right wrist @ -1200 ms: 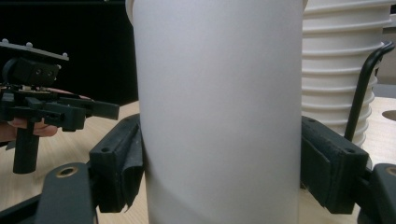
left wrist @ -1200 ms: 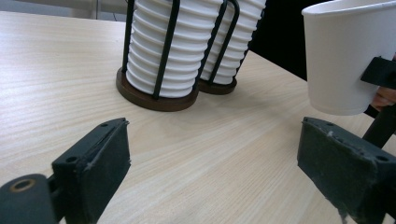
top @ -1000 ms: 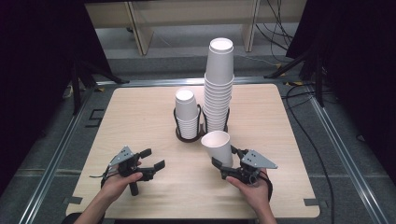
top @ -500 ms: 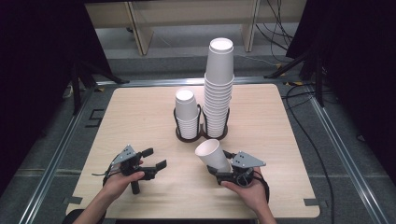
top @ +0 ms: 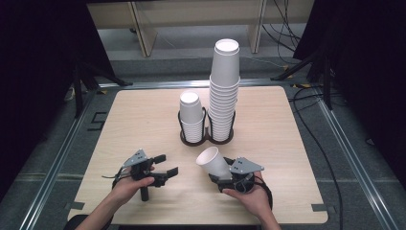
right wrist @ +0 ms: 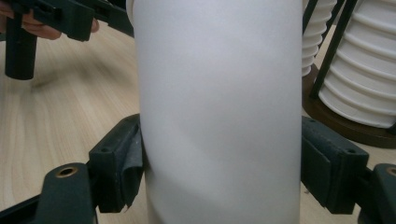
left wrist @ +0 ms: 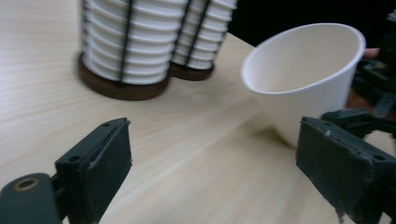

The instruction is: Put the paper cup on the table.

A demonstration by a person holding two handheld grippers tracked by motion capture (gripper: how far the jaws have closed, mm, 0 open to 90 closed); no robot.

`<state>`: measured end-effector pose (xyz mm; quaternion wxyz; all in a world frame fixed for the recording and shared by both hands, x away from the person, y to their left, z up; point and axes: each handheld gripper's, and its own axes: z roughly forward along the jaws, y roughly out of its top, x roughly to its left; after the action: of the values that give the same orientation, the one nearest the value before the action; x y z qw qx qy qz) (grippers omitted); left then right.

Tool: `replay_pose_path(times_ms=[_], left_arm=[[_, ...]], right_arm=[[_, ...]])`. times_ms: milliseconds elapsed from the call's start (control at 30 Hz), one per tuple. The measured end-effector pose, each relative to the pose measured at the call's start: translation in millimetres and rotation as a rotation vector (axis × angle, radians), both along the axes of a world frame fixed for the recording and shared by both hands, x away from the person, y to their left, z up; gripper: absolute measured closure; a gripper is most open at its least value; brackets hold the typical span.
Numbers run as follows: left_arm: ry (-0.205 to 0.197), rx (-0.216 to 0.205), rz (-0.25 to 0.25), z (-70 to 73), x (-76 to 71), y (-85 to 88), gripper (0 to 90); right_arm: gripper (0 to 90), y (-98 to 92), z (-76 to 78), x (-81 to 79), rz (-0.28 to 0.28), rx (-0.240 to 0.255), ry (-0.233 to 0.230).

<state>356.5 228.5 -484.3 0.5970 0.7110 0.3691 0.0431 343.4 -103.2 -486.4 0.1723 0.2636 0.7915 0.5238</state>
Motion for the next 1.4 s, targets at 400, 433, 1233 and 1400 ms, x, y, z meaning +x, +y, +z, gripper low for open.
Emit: replay_pose_path(times_ms=[400, 433, 1233, 1400], left_arm=[[0.059, -0.054, -0.135, 8.7, 14.1, -56.5, 11.3], [0.068, -0.094, -0.156, 8.3, 14.0, -59.8, 11.3], [-0.168, -0.071, -0.306, 23.2, 14.0, -96.5, 12.6], [-0.248, -0.046, -0.329, 26.5, 11.7, -106.2, 13.6]], right_arm=[[23.1, -1.3, -0.3, -3.3, 0.004, 0.057, -0.016], [23.1, -1.0, 0.0, -3.4, 0.005, 0.065, -0.022], [18.9, -5.1, 7.2, -10.0, 0.044, 0.126, -0.032], [15.5, -13.0, 12.3, -14.6, 0.020, 0.114, -0.028]])
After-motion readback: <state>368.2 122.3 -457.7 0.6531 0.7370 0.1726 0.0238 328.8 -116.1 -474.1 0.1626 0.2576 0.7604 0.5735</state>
